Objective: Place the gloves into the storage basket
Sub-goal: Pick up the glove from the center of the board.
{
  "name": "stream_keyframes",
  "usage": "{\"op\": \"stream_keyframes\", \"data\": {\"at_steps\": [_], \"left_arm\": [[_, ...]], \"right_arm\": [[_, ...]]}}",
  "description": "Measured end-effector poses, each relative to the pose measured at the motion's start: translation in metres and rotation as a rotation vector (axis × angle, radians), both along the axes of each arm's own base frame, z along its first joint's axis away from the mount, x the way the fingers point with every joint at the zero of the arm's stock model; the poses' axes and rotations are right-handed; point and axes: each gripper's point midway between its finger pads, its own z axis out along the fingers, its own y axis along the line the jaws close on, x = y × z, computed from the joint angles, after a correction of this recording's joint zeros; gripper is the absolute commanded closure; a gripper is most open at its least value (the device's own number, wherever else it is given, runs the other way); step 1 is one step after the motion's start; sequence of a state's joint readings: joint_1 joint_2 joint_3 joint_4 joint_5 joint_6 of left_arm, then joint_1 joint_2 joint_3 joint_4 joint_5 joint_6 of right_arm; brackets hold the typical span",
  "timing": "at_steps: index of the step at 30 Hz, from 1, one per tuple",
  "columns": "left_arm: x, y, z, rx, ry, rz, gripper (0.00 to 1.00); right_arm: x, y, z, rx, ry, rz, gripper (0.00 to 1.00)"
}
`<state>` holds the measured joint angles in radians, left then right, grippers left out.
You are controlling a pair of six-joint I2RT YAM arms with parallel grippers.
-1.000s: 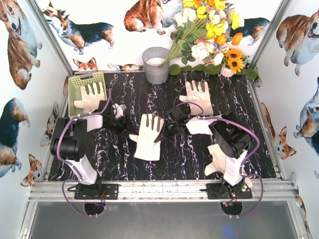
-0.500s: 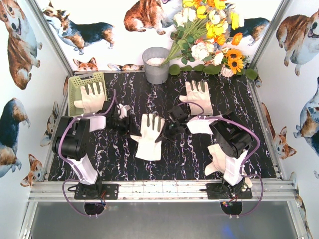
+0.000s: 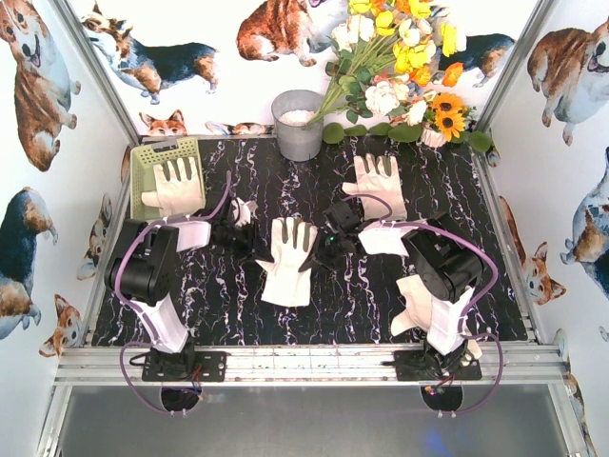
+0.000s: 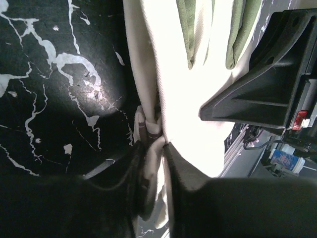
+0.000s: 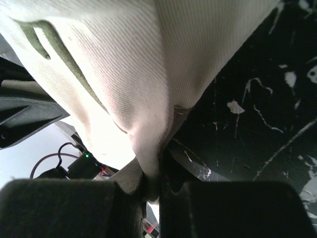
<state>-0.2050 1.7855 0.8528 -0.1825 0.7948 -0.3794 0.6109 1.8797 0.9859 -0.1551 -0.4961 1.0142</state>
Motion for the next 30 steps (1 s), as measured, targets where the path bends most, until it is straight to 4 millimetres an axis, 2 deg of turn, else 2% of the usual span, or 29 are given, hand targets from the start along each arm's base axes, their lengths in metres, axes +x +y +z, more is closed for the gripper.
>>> {"op": "stream_keyframes", "data": {"at_steps": [3,9,13,18,26,30], "left_arm": [[0.000,-0.003,0.001,0.001,0.003,0.002,1.00],[0.002,-0.010,0.005,0.031,-0.019,0.004,1.00],[0.004,-0.011,0.020,0.045,-0.063,0.019,1.00],[0.011,-0.011,0.045,0.036,-0.118,0.052,1.00],[0.027,-0.007,0.068,0.080,-0.153,0.102,1.00],[0.045,0.002,0.089,0.107,-0.182,0.146,1.00]], "right_arm": [[0.000,-0.002,0.000,-0.006,-0.004,0.003,1.00],[-0.001,-0.011,0.003,-0.050,-0.029,0.005,1.00],[0.000,-0.015,0.012,-0.065,-0.062,0.012,1.00],[0.007,-0.015,0.035,-0.063,-0.126,0.021,1.00],[0.021,-0.013,0.065,-0.077,-0.193,0.037,1.00],[0.037,-0.003,0.093,-0.073,-0.246,0.052,1.00]]}}
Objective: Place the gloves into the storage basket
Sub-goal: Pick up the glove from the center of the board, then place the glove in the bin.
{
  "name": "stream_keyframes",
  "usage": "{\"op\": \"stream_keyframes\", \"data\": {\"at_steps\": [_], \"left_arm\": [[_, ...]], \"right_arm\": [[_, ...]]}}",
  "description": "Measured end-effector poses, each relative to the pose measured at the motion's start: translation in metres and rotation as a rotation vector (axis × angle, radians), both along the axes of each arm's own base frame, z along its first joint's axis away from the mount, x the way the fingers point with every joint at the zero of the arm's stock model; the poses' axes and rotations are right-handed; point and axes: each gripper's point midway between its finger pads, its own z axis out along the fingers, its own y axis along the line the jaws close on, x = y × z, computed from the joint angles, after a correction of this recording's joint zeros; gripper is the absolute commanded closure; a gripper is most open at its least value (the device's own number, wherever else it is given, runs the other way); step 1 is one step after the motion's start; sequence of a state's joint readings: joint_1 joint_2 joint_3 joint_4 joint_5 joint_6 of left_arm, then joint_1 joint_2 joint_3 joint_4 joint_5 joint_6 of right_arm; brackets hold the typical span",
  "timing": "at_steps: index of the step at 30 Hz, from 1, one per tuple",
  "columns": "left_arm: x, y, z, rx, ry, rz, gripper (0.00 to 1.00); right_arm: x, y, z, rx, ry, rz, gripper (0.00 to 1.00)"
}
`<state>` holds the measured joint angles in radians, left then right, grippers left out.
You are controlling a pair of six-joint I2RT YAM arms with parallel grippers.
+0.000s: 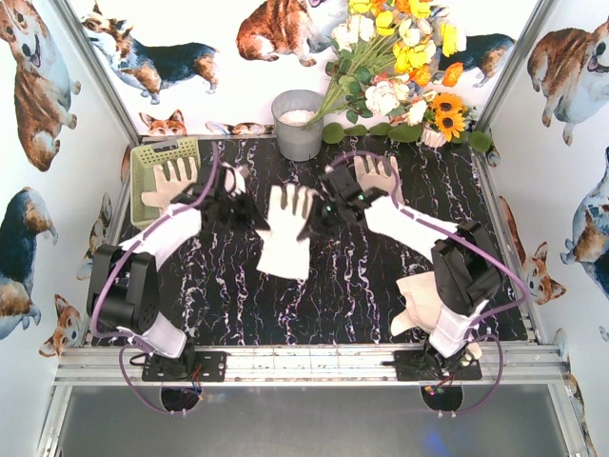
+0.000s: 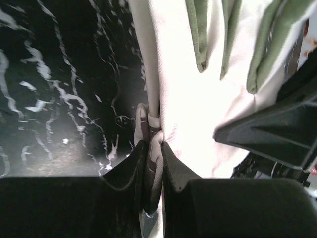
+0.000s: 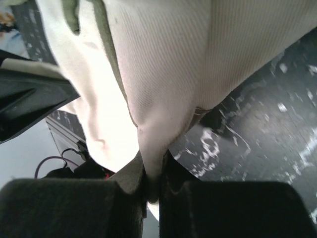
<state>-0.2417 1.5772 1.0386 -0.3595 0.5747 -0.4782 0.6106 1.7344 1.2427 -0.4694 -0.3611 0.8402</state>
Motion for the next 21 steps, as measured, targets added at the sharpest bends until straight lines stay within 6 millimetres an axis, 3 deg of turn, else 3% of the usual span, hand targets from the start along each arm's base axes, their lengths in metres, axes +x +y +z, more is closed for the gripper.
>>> {"op": "stream_keyframes", "data": {"at_steps": [3,9,14,21], "left_arm": [[0.020,0.020,0.018,0.027,-0.024,0.062,1.00],[0.052,0.073,0.049,0.130,-0.085,0.189,1.00],[0.063,0.121,0.055,0.255,-0.089,0.305,1.00],[0.068,0.178,0.065,0.386,-0.096,0.443,1.00]], "right_arm": [[0.022,0.020,0.026,0.017,-0.063,0.027,1.00],[0.064,0.080,0.053,0.048,-0.172,0.095,1.00],[0.082,0.136,0.055,0.089,-0.227,0.155,1.00],[0.100,0.186,0.049,0.168,-0.286,0.177,1.00]]}}
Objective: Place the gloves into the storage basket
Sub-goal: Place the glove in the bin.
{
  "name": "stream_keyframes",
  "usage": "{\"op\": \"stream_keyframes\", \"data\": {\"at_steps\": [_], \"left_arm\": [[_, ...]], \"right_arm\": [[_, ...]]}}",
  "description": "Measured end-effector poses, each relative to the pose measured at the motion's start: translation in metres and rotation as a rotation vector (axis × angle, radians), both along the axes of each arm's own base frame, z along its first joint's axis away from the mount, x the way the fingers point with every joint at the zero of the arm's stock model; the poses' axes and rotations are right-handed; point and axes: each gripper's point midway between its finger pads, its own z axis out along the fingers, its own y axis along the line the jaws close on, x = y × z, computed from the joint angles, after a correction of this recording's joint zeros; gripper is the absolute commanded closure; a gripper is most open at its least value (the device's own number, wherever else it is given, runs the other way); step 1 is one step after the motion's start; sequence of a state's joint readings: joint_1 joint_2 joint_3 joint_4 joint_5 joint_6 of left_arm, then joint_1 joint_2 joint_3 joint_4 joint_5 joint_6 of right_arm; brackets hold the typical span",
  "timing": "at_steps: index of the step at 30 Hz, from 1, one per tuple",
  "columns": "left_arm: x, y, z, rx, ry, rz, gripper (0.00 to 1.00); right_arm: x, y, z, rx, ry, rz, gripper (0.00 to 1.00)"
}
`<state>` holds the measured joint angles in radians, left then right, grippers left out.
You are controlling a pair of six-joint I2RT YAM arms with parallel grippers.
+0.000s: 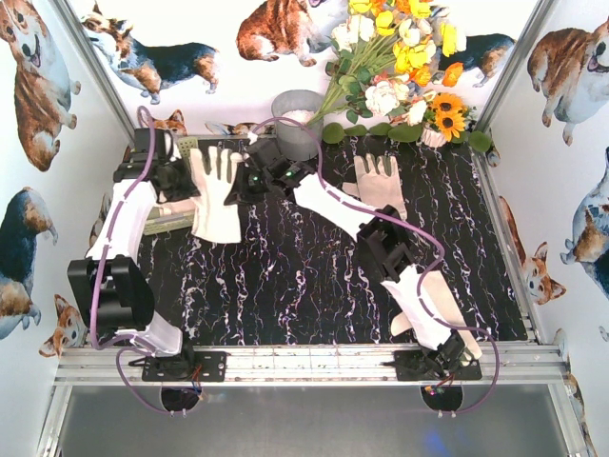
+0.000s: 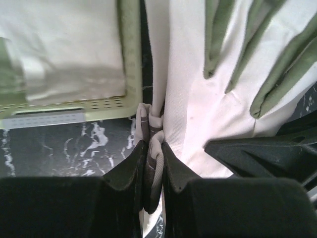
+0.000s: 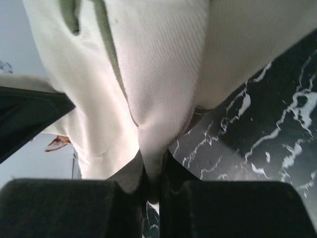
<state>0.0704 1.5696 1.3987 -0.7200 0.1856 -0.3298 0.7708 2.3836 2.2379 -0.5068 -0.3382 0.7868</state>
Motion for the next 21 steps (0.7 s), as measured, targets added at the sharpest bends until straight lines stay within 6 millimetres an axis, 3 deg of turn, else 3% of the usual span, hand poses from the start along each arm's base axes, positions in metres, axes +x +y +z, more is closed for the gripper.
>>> {"op": "stream_keyframes", "data": {"at_steps": [4,10,16,21], "left_arm": [[0.001,0.026,0.008,0.033,-0.018,0.061,1.00],[0.006,0.044,0.016,0.040,-0.046,0.097,1.00],[0.012,0.042,0.024,-0.002,-0.090,0.075,1.00],[-0.001,0.023,0.017,-0.086,-0.097,0.037,1.00]], "right_arm": [[0.011,0.017,-0.002,0.061,-0.024,-0.005,1.00],[0.016,0.031,0.010,0.132,-0.058,0.002,1.00],[0.016,0.036,0.022,0.168,-0.078,0.012,1.00],[0.011,0.028,0.009,0.141,-0.048,0.029,1.00]]}}
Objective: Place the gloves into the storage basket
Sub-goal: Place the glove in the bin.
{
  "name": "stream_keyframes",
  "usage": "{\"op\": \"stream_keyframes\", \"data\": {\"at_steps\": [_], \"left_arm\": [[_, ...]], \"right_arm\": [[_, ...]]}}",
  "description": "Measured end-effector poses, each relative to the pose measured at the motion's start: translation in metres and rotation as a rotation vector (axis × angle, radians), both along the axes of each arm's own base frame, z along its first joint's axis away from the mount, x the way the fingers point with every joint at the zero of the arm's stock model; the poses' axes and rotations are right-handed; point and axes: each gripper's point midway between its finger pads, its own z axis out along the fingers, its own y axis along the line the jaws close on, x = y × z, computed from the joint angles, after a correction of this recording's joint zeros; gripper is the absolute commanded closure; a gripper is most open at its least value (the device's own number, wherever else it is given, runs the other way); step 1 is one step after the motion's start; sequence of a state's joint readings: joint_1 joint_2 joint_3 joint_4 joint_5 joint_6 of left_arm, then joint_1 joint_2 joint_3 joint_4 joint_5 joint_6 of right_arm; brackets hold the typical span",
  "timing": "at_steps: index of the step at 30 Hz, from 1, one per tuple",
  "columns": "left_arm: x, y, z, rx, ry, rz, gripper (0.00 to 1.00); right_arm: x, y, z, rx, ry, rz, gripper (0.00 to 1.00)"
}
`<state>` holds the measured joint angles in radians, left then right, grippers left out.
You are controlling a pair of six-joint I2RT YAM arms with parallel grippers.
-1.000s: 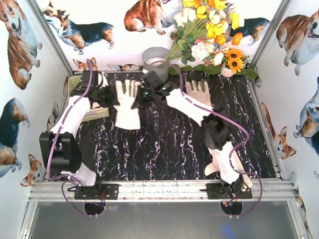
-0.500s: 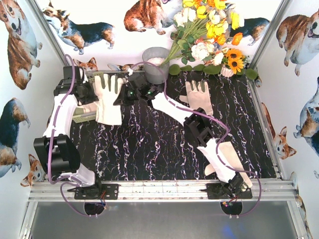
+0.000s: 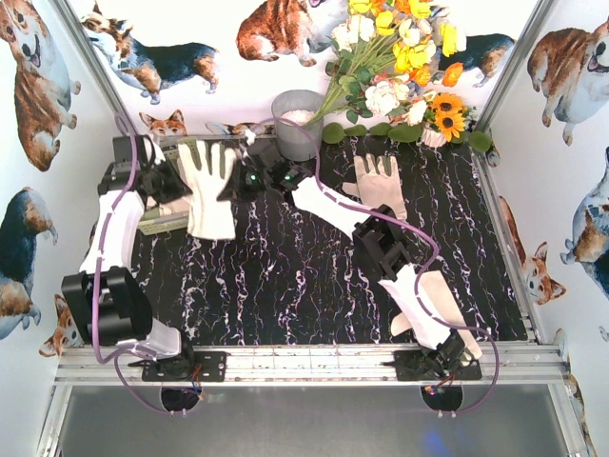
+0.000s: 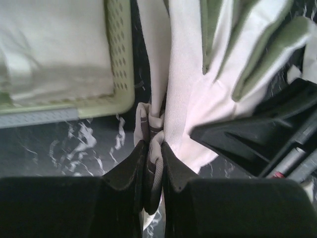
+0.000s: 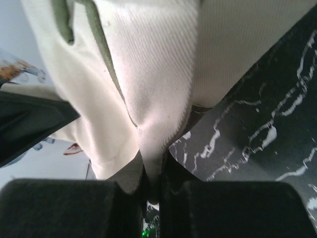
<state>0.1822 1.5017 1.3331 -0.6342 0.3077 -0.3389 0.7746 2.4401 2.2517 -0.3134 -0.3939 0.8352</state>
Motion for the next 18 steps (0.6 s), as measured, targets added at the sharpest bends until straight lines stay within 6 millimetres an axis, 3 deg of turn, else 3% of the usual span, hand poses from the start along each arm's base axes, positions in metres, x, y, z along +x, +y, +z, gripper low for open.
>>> {"op": "stream_keyframes", "data": {"at_steps": [5,10,14,18], "left_arm": [[-0.031,-0.042,-0.033,-0.110,0.085,-0.088,1.00],[-0.060,-0.094,-0.063,-0.187,0.189,-0.203,1.00],[-0.069,-0.122,-0.066,-0.247,0.212,-0.252,1.00],[-0.068,-0.137,-0.057,-0.308,0.207,-0.274,1.00]], "right_arm": [[-0.034,-0.035,-0.049,-0.108,0.133,0.022,1.00],[-0.071,-0.076,-0.083,-0.203,0.272,0.036,1.00],[-0.090,-0.107,-0.084,-0.227,0.337,0.031,1.00],[-0.096,-0.138,-0.069,-0.196,0.363,0.011,1.00]]}}
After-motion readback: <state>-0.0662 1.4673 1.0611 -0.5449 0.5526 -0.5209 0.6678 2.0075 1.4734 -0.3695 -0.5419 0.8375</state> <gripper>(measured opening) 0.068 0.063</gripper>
